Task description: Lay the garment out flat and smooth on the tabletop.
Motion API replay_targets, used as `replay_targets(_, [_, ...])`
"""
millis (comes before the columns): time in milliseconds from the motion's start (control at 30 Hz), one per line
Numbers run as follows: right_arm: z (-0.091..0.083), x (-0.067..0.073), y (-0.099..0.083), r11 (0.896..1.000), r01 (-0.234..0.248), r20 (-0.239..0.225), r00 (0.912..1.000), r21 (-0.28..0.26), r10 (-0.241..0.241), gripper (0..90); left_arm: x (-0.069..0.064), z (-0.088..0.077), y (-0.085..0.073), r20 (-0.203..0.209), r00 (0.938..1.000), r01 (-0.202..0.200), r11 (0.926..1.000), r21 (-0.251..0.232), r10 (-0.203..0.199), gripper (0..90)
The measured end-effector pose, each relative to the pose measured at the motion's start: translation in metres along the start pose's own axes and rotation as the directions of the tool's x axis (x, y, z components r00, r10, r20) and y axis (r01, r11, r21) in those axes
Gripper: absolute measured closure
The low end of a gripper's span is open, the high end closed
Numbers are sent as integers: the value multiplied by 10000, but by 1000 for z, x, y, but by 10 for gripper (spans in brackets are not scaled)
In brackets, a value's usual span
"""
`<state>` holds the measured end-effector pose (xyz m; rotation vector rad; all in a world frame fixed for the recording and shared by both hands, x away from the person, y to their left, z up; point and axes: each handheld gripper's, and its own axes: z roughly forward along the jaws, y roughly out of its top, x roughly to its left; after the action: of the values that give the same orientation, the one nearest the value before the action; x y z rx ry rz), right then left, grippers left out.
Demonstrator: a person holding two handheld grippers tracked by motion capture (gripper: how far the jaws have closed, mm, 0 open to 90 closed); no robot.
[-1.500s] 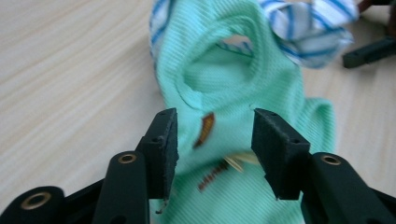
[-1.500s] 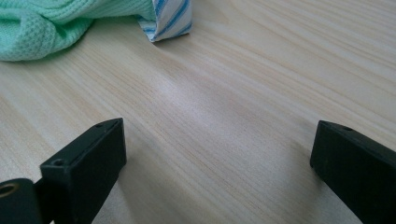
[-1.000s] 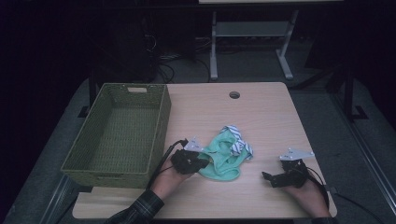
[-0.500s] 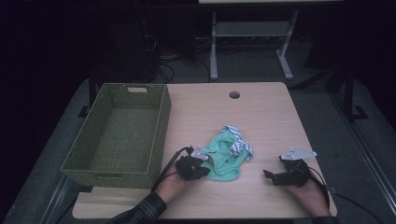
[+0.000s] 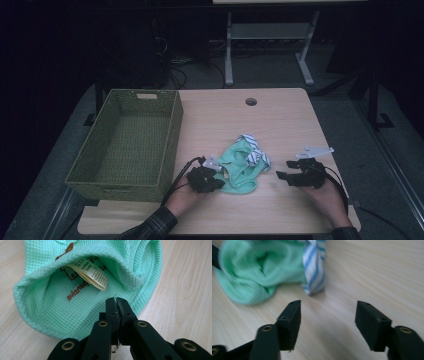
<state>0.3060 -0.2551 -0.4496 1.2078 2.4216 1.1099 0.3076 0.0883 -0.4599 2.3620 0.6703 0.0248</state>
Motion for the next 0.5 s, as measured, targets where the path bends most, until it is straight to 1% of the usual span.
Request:
replay_targets(33, [0,0,3,10000,59,-35,10000,-49,-59,407,2,-1,0,15,9999,-145,9998,136,145,881])
replay_targets(100, [-1,2,14,9995,165,-202,9996,-285,-170,421,2,-1,0,68,10000,-35,10000,85,35,881])
replay_targets(167, [0,2,21,9989,303,-270,9991,-346,-312,423,1,0,0,95,9999,78,10000,-15,-78,879])
replay_targets(200, [1,3,24,9982,382,-341,9986,-457,-398,430,1,0,0,92,9999,70,10000,-7,-70,879])
replay_targets(233, [2,3,26,9981,346,-458,9983,-508,-370,431,1,0,0,81,10000,52,10000,0,-52,878])
replay_targets(267, [4,3,30,9984,338,-552,9978,-455,-363,431,1,0,0,81,10000,48,10000,-4,-48,879])
replay_targets(333, [7,4,36,9978,470,-637,9967,-460,-499,431,1,0,0,95,9999,56,10000,-8,-56,879])
replay_targets(400, [11,5,40,9974,457,-845,9951,-561,-503,431,1,0,0,109,9999,76,10000,-17,-76,879])
replay_targets(433, [13,6,42,9979,410,-953,9944,-504,-457,429,1,0,0,103,9999,66,10000,-13,-66,878])
replay_targets(467, [16,6,43,9982,416,-1031,9936,-438,-459,425,2,0,0,81,10000,-55,10000,48,55,875])
replay_targets(500, [19,8,44,9982,447,-1073,9930,-406,-488,424,2,-1,0,84,9999,-80,9999,79,79,874])
